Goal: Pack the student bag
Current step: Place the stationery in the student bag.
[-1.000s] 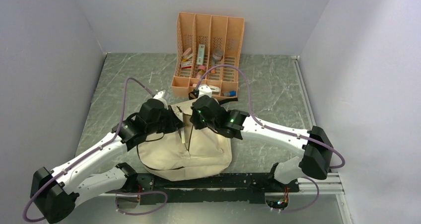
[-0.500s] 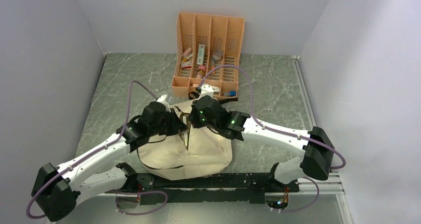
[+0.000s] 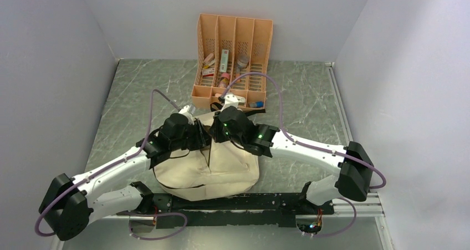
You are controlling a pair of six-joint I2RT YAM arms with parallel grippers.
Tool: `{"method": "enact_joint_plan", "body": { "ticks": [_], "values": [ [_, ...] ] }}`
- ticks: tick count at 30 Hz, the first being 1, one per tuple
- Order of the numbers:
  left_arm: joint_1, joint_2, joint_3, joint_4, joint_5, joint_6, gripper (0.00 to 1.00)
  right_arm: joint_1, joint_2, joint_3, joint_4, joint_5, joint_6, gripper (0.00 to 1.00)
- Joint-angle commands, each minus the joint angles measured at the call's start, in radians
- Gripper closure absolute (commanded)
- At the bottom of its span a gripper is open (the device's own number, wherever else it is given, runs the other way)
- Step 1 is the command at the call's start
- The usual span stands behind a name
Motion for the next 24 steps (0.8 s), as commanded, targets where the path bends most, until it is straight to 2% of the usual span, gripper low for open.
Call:
{"method": "enact_joint_plan", "body": {
  "ticks": [1, 4, 9, 12, 15, 17, 20, 24],
  "values": [
    [-0.006, 0.025, 0.064, 0.069, 0.032, 0.033, 0.54, -0.002, -0.058, -0.005, 0.111, 0.009, 0.036, 1.00],
    [-0.004, -0.011, 0.065, 0.007, -0.009, 0.047, 0.44, -0.002, -0.078, -0.024, 0.110, 0.030, 0.043, 1.00],
    [-0.004, -0.095, 0.047, -0.098, -0.071, 0.056, 0.43, -0.002, -0.094, -0.050, 0.099, 0.065, 0.044, 1.00],
    [-0.005, -0.141, 0.049, -0.159, -0.092, 0.056, 0.48, -0.002, -0.094, -0.059, 0.085, 0.073, 0.035, 1.00],
    [-0.004, -0.174, 0.068, -0.214, -0.094, 0.062, 0.61, -0.002, -0.099, -0.073, 0.068, 0.087, 0.032, 1.00],
    [-0.005, -0.192, 0.084, -0.251, -0.144, 0.074, 0.66, -0.002, -0.102, -0.093, 0.069, 0.094, 0.033, 1.00],
    [-0.005, -0.197, 0.106, -0.305, -0.204, 0.091, 0.68, -0.001, -0.098, -0.111, 0.071, 0.081, 0.033, 1.00],
    [-0.004, -0.186, 0.134, -0.378, -0.290, 0.087, 0.73, -0.002, -0.060, -0.109, 0.092, -0.034, -0.007, 1.00]
  ]
}}
